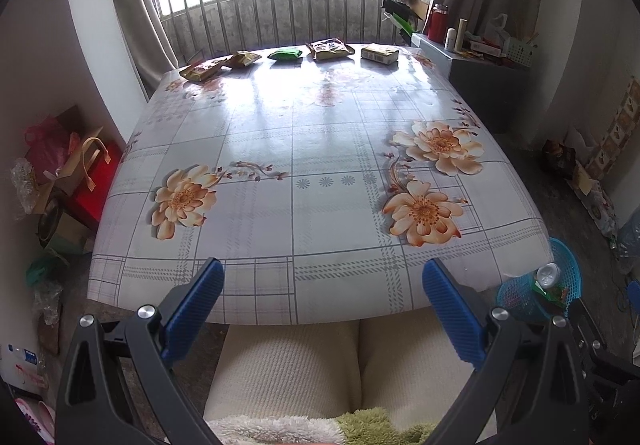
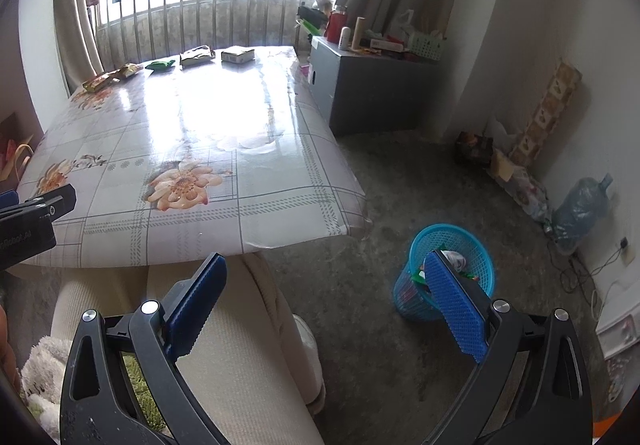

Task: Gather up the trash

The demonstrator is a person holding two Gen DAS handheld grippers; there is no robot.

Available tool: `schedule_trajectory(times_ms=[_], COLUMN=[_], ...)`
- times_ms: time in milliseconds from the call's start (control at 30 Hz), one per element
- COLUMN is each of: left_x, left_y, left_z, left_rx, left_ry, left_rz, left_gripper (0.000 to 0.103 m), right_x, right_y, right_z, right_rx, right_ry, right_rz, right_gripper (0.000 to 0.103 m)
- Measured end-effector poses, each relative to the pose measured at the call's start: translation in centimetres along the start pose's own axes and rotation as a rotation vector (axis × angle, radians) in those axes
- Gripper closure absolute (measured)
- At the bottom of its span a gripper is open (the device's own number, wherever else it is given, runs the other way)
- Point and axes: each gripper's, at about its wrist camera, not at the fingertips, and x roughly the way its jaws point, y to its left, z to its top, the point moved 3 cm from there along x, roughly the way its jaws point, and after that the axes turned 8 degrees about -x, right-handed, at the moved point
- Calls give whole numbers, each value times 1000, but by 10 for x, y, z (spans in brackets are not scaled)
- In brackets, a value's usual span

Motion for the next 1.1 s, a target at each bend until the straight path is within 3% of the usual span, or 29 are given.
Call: schedule_trajectory(times_ms=[1100], left_x=[1], left_y=[2], left_z=[-5], left_rx=[-3], left_ry=[17], left_rz=[-4], left_gripper=[6], right_x=[-1], right_y=[5], right_z=[-3], right_rx=[-4], right_ry=[3], right_rz=[-3], right_gripper=[8])
